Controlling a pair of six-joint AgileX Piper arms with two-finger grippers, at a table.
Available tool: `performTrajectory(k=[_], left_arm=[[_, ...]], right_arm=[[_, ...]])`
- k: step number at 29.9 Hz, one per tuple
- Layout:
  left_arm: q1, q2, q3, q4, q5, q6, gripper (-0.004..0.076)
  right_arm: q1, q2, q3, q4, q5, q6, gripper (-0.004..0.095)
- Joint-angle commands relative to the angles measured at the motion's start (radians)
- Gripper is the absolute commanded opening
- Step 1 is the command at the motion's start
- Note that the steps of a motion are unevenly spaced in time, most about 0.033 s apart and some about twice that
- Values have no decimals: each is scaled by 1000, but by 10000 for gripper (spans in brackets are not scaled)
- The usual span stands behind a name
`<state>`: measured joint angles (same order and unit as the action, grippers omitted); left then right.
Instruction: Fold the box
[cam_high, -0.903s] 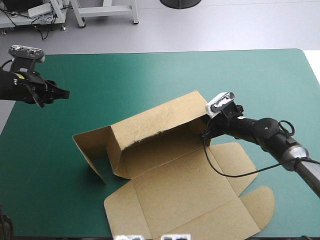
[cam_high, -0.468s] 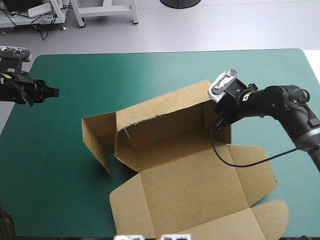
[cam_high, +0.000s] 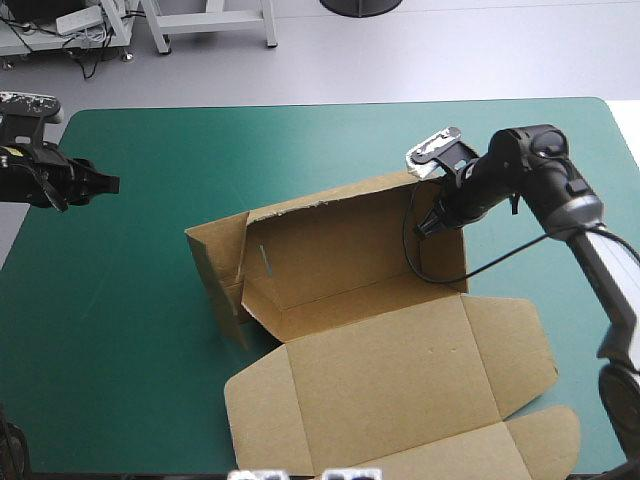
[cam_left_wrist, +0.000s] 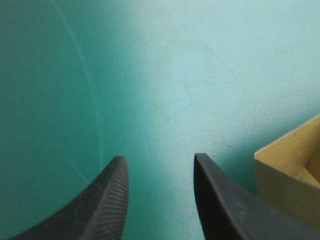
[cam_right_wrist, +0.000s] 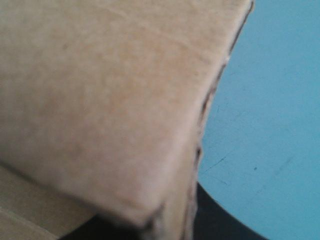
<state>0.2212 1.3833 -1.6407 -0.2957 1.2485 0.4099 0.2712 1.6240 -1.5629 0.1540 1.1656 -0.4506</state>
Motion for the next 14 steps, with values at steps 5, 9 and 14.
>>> performTrajectory(k=[5,9,14], left_arm=[[-1,-27,-25,-64,40,3,308],[-1,-27,-25,-64,40,3,308],[-1,-27,-25,-64,36,3,308]], right_arm=[[4,172,-152,68,90,-46,-18],[4,249,-232,75,90,-62,-18],[4,338,-328,6,85,-21,-18]])
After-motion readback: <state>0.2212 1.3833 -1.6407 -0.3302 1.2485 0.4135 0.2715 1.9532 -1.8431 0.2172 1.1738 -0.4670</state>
